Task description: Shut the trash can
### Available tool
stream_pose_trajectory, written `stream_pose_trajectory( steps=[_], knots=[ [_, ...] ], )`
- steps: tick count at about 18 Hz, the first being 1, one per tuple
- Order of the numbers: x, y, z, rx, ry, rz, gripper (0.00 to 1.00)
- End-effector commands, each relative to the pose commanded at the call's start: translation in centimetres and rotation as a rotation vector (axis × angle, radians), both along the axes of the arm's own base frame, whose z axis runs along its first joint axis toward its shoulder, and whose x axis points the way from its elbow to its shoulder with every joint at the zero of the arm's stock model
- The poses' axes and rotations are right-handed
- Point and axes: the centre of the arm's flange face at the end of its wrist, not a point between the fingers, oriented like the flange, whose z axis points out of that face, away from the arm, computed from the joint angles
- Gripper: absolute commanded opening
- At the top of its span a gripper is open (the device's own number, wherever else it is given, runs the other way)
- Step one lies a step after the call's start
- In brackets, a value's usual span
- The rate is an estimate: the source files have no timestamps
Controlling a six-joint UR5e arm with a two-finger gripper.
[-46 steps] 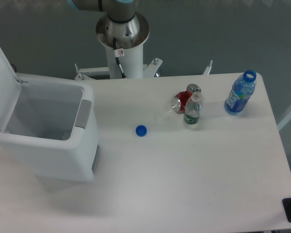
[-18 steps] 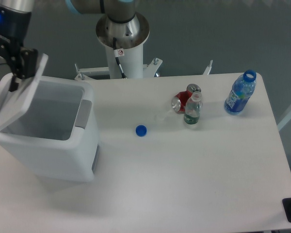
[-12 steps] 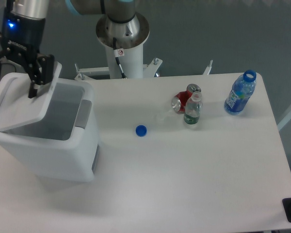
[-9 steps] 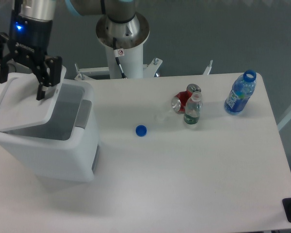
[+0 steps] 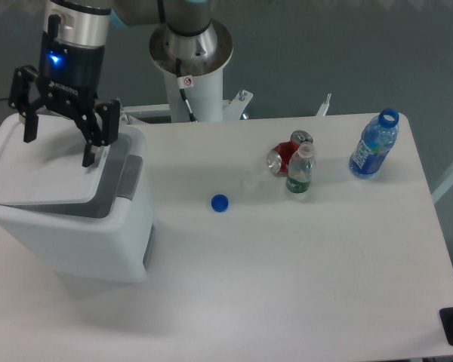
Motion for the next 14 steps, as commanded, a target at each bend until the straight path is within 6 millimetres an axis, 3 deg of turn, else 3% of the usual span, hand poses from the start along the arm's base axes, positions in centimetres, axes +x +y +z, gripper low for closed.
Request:
stream_pose_trajectory(
  steps=[14],
  knots=[
    [-2.1, 0.1, -1.5, -0.024, -0.007, 0.015, 1.0]
  ],
)
